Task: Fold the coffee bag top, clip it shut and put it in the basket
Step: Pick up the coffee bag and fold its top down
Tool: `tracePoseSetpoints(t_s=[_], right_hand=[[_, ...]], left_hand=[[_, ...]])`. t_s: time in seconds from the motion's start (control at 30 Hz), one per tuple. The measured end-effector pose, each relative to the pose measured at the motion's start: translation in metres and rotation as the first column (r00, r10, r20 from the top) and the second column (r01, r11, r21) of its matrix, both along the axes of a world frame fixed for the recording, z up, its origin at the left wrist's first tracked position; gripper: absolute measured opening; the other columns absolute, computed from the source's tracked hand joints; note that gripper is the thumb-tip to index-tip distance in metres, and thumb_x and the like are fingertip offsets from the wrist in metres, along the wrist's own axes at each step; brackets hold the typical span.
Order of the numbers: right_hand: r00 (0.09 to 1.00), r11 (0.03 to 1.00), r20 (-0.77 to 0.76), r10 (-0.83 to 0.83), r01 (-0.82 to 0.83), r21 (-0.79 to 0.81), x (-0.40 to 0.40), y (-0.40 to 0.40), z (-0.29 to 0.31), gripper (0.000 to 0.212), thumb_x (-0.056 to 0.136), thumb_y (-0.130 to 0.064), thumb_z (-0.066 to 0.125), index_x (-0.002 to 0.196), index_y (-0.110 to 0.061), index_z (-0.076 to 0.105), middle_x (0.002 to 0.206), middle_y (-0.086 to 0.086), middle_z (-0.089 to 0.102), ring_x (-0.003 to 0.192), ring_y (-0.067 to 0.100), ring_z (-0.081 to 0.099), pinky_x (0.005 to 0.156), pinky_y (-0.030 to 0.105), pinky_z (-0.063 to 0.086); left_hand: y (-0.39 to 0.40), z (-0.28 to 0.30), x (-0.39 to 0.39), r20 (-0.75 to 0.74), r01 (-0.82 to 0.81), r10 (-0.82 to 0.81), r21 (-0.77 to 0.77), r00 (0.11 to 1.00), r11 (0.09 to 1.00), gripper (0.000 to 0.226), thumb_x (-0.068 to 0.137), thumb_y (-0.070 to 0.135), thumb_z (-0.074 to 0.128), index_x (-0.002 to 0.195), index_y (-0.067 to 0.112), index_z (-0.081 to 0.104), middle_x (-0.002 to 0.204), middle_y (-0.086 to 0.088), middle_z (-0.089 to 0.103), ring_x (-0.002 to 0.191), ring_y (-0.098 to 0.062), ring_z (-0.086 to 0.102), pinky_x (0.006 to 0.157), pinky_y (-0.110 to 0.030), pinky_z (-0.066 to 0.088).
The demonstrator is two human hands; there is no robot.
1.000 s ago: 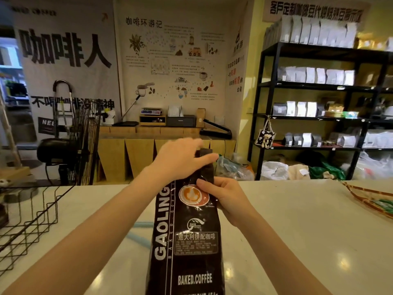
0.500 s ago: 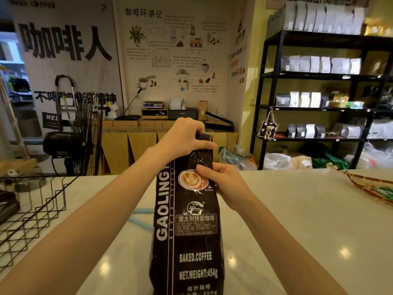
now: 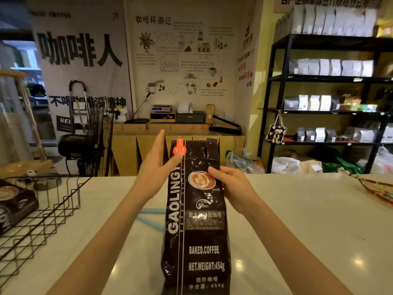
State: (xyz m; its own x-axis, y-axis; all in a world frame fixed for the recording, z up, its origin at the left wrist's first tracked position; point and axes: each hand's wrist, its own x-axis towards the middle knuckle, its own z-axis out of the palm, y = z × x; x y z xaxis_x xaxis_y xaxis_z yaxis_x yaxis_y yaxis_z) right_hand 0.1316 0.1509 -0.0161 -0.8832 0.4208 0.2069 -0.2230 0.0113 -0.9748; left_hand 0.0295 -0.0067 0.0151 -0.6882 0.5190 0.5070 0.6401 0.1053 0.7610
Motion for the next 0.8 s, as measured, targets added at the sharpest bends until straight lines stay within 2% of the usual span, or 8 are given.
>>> tracePoseSetpoints(t_s=[0.07,0.17,0.27,0.33,0.43,0.57,0.73,0.8], right_hand=[[1.000,0.999,-0.001,-0.024,0.024,-0.024,-0.002,0.001,-0.002,0.018,0.081,-0.022,0.063,0.086,-0.006,0.070,0.081,0.008,0.070,0.078,0.022,0.065,0.065,0.027,0.050],[0.999,0.998,0.007,-0.054,0.054,-0.040,-0.004,0.000,-0.005,0.019,0.081,-0.023,0.064,0.087,-0.006,0.070,0.088,0.013,0.070,0.087,0.028,0.064,0.075,0.034,0.050],[0.998,0.998,0.024,-0.062,0.062,-0.020,-0.001,-0.001,-0.006,0.019,0.082,-0.023,0.062,0.089,-0.008,0.070,0.094,0.016,0.071,0.091,0.030,0.064,0.086,0.043,0.050],[0.999,0.999,0.023,-0.043,0.043,-0.006,0.001,-0.001,-0.004,0.026,0.084,-0.025,0.059,0.103,-0.009,0.066,0.102,0.013,0.070,0.095,0.028,0.065,0.090,0.043,0.049],[0.998,0.998,-0.036,0.044,-0.042,0.050,0.004,-0.003,-0.004,0.052,0.085,-0.023,0.059,0.133,-0.030,0.041,0.118,-0.001,0.065,0.101,0.019,0.066,0.083,0.035,0.054],[0.986,0.994,-0.167,0.027,-0.009,0.109,0.008,-0.001,-0.008,0.085,0.081,-0.013,0.064,0.138,-0.051,0.014,0.112,-0.011,0.061,0.096,0.012,0.069,0.069,0.031,0.058],[0.984,0.992,-0.175,0.013,0.009,0.124,0.010,0.003,-0.009,0.054,0.079,-0.014,0.064,0.123,-0.042,0.050,0.125,0.003,0.061,0.105,0.020,0.065,0.078,0.039,0.058],[0.987,0.994,-0.161,0.012,0.005,0.109,0.010,0.005,-0.010,0.051,0.077,-0.014,0.066,0.120,-0.039,0.054,0.125,0.002,0.061,0.107,0.020,0.065,0.079,0.038,0.057]], left_hand=[[-0.010,-0.017,0.010,0.236,0.173,-0.184,0.065,0.954,0.983,0.075,0.078,0.041,0.055,0.137,0.049,0.009,0.136,-0.008,0.049,0.112,-0.019,0.058,0.079,-0.029,0.051],[-0.012,-0.029,0.017,0.348,0.253,-0.289,0.146,0.892,0.957,0.065,0.083,0.028,0.055,0.128,0.056,0.018,0.113,-0.004,0.064,0.080,-0.012,0.070,0.057,-0.021,0.055],[-0.008,-0.032,0.017,0.337,0.272,-0.342,0.238,0.877,0.933,0.061,0.086,0.020,0.054,0.124,0.057,0.024,0.104,-0.005,0.070,0.083,-0.020,0.071,0.062,-0.029,0.058],[-0.007,-0.034,0.017,0.328,0.266,-0.347,0.265,0.879,0.927,0.056,0.087,0.018,0.053,0.123,0.055,0.032,0.094,-0.005,0.074,0.083,-0.022,0.072,0.065,-0.034,0.059],[-0.003,-0.036,0.016,0.380,0.219,-0.322,0.289,0.867,0.932,0.043,0.087,0.015,0.053,0.119,0.042,0.051,0.085,-0.003,0.076,0.082,-0.022,0.071,0.071,-0.038,0.058],[-0.001,-0.036,0.014,0.474,0.164,-0.307,0.319,0.825,0.934,0.031,0.086,0.011,0.053,0.109,0.029,0.063,0.081,-0.001,0.076,0.079,-0.019,0.071,0.071,-0.037,0.057],[0.001,-0.033,0.009,0.544,0.199,-0.363,0.338,0.757,0.920,0.034,0.086,0.006,0.050,0.109,0.027,0.065,0.086,0.001,0.075,0.083,-0.018,0.069,0.078,-0.037,0.055],[0.000,-0.030,0.007,0.538,0.230,-0.374,0.317,0.755,0.920,0.037,0.085,0.006,0.052,0.113,0.027,0.063,0.092,0.001,0.074,0.089,-0.020,0.068,0.081,-0.038,0.054]])
